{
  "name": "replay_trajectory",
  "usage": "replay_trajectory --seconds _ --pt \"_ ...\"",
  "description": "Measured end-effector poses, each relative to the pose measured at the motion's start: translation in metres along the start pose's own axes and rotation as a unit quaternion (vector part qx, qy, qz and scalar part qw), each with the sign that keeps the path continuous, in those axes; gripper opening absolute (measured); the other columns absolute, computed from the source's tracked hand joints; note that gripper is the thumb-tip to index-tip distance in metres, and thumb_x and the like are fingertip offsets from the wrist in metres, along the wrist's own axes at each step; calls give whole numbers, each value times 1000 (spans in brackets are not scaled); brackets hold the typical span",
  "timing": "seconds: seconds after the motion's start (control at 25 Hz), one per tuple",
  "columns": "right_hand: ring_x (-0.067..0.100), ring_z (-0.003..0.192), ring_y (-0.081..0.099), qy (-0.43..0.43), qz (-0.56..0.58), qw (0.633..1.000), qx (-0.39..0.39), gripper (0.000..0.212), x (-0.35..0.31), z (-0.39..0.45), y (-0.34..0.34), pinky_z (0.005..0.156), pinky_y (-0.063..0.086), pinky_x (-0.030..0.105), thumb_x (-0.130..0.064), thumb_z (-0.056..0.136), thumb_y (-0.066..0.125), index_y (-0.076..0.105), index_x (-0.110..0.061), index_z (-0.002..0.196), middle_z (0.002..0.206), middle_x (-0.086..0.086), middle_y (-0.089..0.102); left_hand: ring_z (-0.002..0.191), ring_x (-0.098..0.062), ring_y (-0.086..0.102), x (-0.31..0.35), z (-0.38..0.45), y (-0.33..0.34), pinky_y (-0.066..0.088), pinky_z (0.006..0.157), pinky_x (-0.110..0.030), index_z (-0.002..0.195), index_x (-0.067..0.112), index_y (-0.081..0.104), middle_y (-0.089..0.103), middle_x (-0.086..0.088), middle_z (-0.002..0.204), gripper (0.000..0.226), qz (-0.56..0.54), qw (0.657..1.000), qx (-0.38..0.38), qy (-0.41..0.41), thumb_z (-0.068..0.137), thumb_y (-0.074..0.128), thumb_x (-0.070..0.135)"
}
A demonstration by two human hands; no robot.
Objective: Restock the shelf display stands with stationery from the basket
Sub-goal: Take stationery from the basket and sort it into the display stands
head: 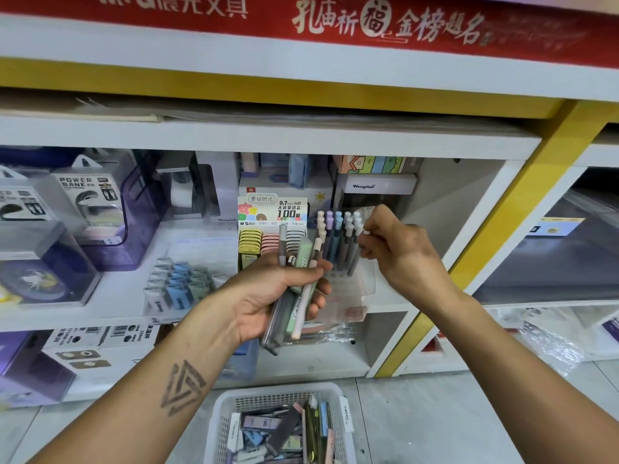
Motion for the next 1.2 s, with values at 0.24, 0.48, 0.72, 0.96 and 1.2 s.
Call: replay_trajectory --seconds 0.24,0.48,0.72,0.96,1.2 --pt "28 68 60 -12 -114 993 1 12 -3 5 4 60 52 46 -16 97 62 63 -7 88 83 7 61 63 -27 64 3 -3 3 54 52 -30 107 -5 65 68 -23 84 30 -2 1000 -7 18 80 72 4" --pt "6 57 57 144 175 973 -50 20 -14 11 21 52 46 20 -35 90 71 75 -16 95 76 -2 71 63 -25 63 4 -4 2 53 52 -29 92 2 75 68 -22 82 16 21 999 -2 26 77 76 5" --pt "19 52 59 221 404 883 84 7 1 14 4 52 52 31 3 90 66 71 -2 87 67 13 68 64 -31 68 11 -8 -17 57 52 -32 107 -10 67 68 -27 82 30 -15 998 51 22 86 71 11" --pt "14 71 70 97 75 991 45 22 -6 17 16 68 61 39 -14 95 64 56 -35 98 81 -6 70 56 -23 59 16 -16 -36 51 45 -25 115 -4 65 64 -16 73 30 -37 995 95 1 88 65 10" --pt "6 70 69 31 38 999 22 17 -18 12 24 62 59 40 -22 94 65 51 -31 90 74 -11 68 56 -25 60 14 -16 -30 51 46 -27 113 -7 65 66 -19 76 25 -47 996 75 12 91 61 4"
Point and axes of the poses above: each hand's wrist, its own z-axis towards the middle knuckle, its own y-axis out of the palm, x = y × z, the point moved 9 cm from there along z, towards the middle knuckle
